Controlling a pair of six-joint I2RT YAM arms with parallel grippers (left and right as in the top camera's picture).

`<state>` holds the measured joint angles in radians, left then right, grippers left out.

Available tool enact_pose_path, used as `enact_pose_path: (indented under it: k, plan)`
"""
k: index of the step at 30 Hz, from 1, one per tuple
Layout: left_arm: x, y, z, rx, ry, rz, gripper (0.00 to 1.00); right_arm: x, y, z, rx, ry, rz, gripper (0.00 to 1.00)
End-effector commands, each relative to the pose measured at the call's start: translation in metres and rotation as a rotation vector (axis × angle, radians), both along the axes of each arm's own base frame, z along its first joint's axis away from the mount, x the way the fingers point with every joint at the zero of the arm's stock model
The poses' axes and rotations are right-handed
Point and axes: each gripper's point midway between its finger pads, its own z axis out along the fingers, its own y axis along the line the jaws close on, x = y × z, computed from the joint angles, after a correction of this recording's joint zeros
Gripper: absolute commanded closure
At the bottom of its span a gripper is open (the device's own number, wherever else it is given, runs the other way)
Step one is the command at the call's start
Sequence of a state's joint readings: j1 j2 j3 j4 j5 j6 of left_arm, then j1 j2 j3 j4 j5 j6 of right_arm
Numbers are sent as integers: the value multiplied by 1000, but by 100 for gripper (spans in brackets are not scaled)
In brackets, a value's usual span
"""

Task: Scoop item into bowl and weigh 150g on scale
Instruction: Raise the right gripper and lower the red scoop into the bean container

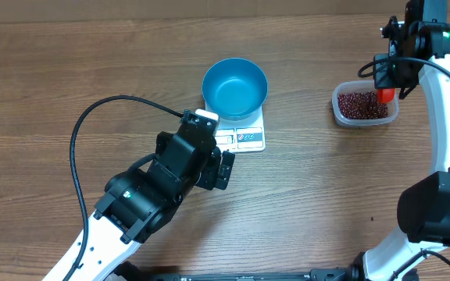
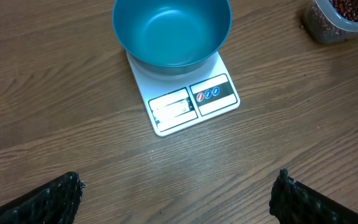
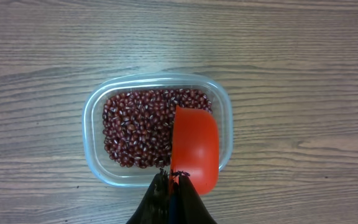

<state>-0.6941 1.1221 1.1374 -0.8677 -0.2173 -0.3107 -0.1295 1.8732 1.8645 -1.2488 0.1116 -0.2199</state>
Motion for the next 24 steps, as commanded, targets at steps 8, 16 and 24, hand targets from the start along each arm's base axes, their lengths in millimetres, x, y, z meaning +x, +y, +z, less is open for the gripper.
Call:
enact_pose_path:
  k: [8, 16, 24]
  plan:
    - [0, -1, -1, 10, -1, -17, 1, -5, -18, 2, 40, -10, -31, 96]
    - [0, -1, -1, 10, -1, -17, 1, -2, -17, -3, 59, -7, -26, 96]
    - [0, -1, -1, 10, -1, -17, 0, -2, -16, -31, 76, 68, -28, 96]
